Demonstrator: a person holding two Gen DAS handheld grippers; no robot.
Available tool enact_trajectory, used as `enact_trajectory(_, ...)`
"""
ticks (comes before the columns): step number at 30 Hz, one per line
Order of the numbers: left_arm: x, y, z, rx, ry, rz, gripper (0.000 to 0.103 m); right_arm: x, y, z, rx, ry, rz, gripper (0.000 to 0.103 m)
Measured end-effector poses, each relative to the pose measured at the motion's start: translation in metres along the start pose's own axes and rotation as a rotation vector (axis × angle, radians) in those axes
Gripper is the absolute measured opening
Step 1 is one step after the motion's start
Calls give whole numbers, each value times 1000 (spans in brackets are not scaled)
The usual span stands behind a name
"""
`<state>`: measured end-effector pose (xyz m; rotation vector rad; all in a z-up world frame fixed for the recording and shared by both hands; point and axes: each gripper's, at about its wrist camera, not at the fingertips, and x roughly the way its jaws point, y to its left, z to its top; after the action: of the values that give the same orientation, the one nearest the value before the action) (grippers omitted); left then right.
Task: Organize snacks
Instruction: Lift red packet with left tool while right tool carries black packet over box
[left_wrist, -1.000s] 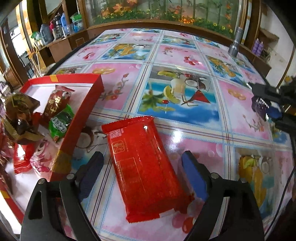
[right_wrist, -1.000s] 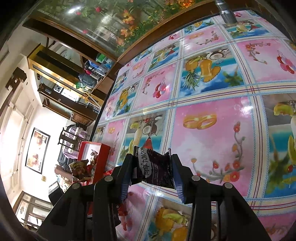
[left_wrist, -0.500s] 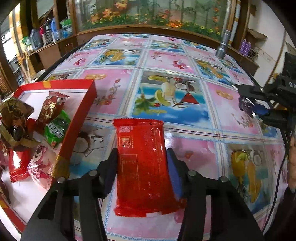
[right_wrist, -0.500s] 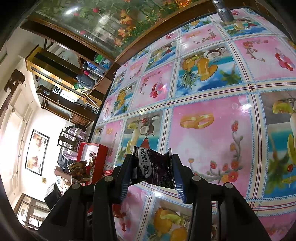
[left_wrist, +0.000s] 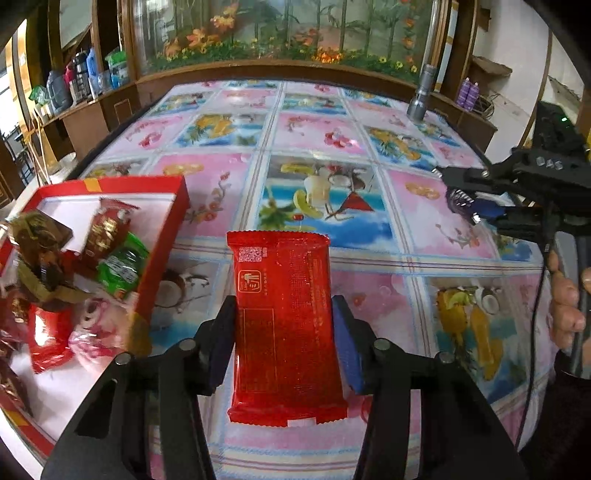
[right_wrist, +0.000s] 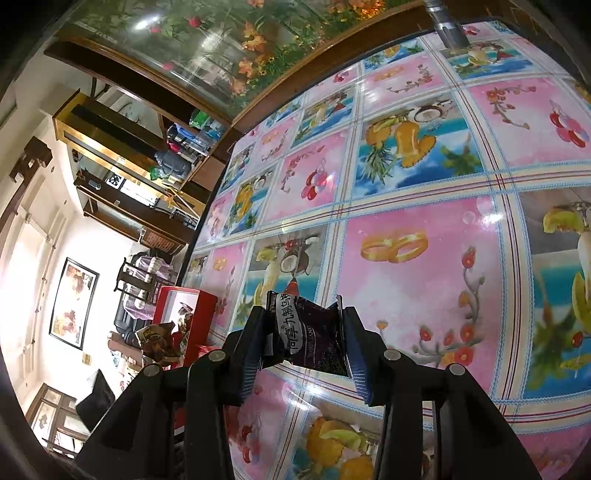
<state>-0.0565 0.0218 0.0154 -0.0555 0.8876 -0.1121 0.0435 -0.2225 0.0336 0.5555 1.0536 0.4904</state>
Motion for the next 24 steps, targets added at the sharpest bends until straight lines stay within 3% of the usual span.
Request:
enact_trajectory(6, -33, 14, 1, 7, -70, -14, 48, 5, 7, -1, -24, -5, 38, 44)
enact_trajectory(15, -73, 56, 5, -11, -191, 38, 48, 32, 39, -16, 0, 11, 298, 43)
enact_trajectory(24, -82, 127, -2, -99, -231, 147, 48, 104, 113, -46, 32, 63, 527, 44)
